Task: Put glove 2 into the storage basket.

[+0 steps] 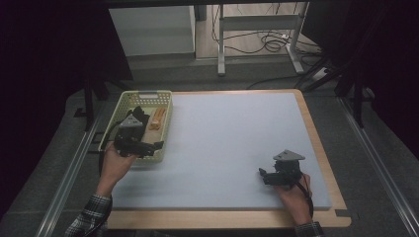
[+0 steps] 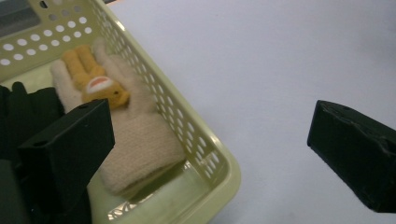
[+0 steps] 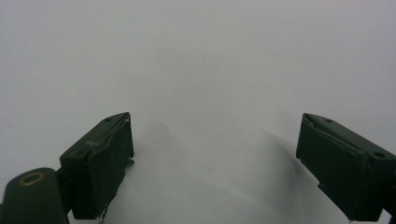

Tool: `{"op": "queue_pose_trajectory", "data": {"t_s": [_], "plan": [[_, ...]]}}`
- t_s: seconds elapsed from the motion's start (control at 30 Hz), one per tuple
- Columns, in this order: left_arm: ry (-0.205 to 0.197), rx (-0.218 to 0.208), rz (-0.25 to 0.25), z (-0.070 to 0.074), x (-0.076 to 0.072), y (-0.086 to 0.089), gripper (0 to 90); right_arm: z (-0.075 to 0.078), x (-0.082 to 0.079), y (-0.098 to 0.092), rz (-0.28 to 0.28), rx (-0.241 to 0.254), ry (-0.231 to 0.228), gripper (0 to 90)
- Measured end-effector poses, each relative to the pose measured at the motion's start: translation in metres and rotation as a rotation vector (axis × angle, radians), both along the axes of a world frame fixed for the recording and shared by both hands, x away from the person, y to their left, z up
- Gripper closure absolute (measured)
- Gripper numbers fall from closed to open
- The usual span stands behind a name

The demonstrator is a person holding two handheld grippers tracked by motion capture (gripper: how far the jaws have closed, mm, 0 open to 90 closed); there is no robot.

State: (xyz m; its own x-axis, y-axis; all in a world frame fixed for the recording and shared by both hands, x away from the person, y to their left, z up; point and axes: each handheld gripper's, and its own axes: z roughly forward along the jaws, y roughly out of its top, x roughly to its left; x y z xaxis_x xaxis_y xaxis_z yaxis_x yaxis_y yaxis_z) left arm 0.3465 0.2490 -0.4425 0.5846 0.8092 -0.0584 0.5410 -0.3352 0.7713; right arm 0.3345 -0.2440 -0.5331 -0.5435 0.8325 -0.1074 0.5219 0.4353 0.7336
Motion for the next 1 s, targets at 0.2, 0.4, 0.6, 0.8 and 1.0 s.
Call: {"op": "queue_pose_trajectory", "data": {"t_s": [0.2,0.4,0.6,0.8,1.0], "plan": [[-0.004,-0.004,-0.02,-0.003,-0.003,-0.007,1.3,0.0,0.0,0.0,-0.001,0.001,0.001,10.8],[-0.01,-0.005,-0.044,-0.005,-0.007,-0.016,1.2,0.0,0.0,0.0,0.0,0.001,0.0,10.8],[-0.012,-0.01,-0.068,-0.008,-0.011,-0.026,1.2,0.0,0.0,0.0,0.0,0.0,-0.001,10.8],[-0.018,-0.026,-0.09,-0.009,-0.015,-0.035,1.2,0.0,0.0,0.0,0.0,0.0,-0.002,10.8],[-0.024,-0.036,-0.117,-0.011,-0.02,-0.046,1.2,0.0,0.0,0.0,0.0,-0.001,-0.002,10.8]]}}
